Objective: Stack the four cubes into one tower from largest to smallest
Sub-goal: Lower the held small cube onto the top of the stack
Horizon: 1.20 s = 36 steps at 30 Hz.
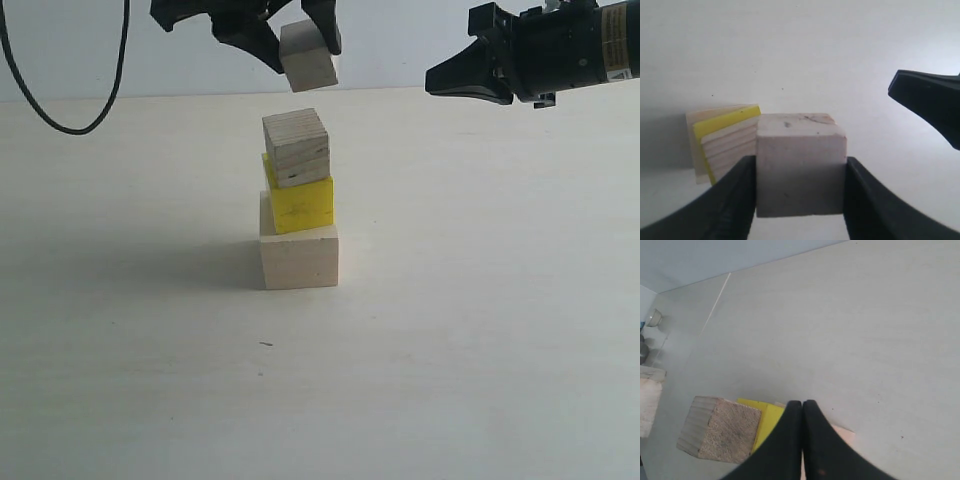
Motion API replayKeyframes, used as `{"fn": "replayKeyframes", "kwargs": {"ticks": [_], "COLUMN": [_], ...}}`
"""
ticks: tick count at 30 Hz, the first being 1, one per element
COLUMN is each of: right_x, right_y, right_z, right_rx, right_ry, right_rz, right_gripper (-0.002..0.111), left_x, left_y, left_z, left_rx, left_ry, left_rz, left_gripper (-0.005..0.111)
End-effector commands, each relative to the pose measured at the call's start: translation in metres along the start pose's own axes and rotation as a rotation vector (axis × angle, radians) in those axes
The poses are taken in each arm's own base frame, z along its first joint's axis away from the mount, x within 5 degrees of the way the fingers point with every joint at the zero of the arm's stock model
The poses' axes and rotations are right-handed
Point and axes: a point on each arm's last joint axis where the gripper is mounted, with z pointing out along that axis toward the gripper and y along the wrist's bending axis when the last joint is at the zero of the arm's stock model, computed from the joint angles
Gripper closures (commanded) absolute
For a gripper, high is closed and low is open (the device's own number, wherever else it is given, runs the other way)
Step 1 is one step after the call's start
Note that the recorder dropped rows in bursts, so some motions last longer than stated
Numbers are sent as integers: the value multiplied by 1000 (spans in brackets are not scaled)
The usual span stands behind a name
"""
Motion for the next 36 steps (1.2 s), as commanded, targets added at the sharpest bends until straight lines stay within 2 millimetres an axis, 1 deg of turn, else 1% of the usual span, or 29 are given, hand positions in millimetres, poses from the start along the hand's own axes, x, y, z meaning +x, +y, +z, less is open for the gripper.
{"fn": "replayKeyframes", "kwargs": {"ticks": [1,6,11,13,20,23,27,28,31,36], "right_x": [-1,-1,-1,-1,-1,-1,0,0,0,0], "right_y": [0,0,0,0,0,0,1,1,1,2], "right_z": [-1,-1,-1,-1,-1,-1,-1,-1,-1,-1], "right_rx": [-4,-4,-4,-4,-4,-6,-20,-22,-21,-24], "right_ry": [-5,-5,-5,-5,-5,-4,3,4,4,5], "right_rz": [-8,-8,-8,-8,-8,-8,-8,-8,-8,-8], "right_gripper": [108,108,108,108,108,108,108,108,108,108], "left_x": [-3,-2,6,10,10,11,13,13,13,12], "left_y": [2,4,17,20,20,19,16,15,15,18], "left_z": [-2,0,11,12,-7,-8,1,6,14,15], "left_rx": [-3,-20,-87,-97,-98,-89,-54,-45,-46,-74], "left_ry": [-17,-14,22,34,-15,-14,30,50,70,55], "left_rz": [23,52,59,58,33,-16,-67,-77,-80,-66], "left_gripper": [107,107,107,107,107,107,107,107,107,107]}}
